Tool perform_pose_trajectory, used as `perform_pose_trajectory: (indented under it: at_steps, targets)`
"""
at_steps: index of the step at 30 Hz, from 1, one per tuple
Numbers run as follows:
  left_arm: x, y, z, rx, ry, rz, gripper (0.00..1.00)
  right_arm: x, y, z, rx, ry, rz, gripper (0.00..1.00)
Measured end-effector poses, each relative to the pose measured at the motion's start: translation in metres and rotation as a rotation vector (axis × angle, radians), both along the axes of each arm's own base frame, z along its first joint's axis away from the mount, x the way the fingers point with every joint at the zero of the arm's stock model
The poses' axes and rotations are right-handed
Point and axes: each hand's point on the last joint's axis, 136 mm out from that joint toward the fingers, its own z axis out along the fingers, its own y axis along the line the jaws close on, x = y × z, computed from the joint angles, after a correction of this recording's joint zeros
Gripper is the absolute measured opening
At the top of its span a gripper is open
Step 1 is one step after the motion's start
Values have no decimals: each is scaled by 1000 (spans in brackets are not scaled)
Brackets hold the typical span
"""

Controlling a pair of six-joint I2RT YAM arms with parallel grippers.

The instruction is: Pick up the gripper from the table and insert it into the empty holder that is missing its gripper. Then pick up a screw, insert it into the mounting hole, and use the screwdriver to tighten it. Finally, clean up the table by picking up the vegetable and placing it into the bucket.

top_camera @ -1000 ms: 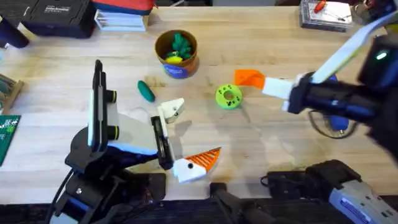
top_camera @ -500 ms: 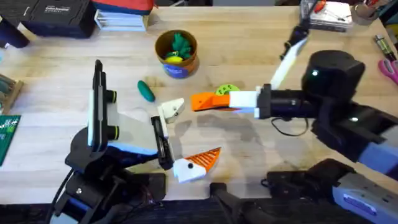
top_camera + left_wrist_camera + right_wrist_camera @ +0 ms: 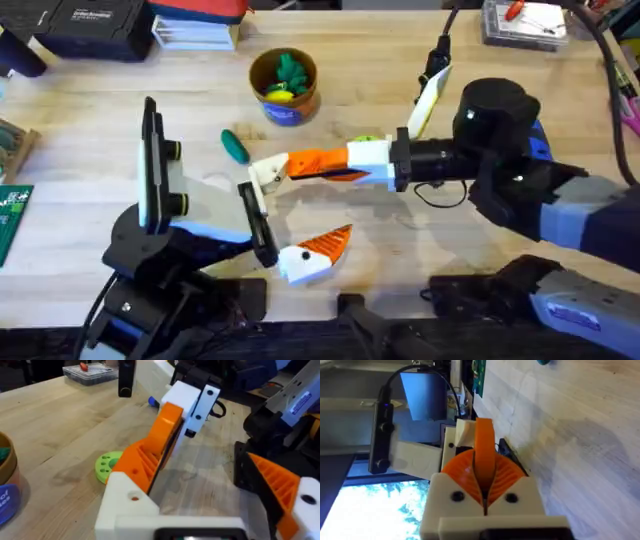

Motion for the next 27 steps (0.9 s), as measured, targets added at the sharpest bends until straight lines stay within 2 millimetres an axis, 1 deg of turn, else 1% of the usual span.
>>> perform_pose_trajectory:
  at_steps: [5, 12, 18, 23, 27]
  targets:
    - [-2, -1, 0, 0, -5, -14, 988, 0, -5, 2, 18, 27, 17, 12]
    - [-8, -3, 0, 1, -11, -47, 988, -8, -13, 7, 58, 67, 85, 12]
    - [-9, -4, 0, 2, -13, -57, 988, -13, -13, 10, 69, 76, 115, 12]
    - [-10, -4, 0, 2, -14, -59, 986, -14, -13, 9, 69, 83, 114, 12]
    - [-10, -4, 0, 2, -10, -58, 988, -12, -12, 4, 63, 112, 113, 12]
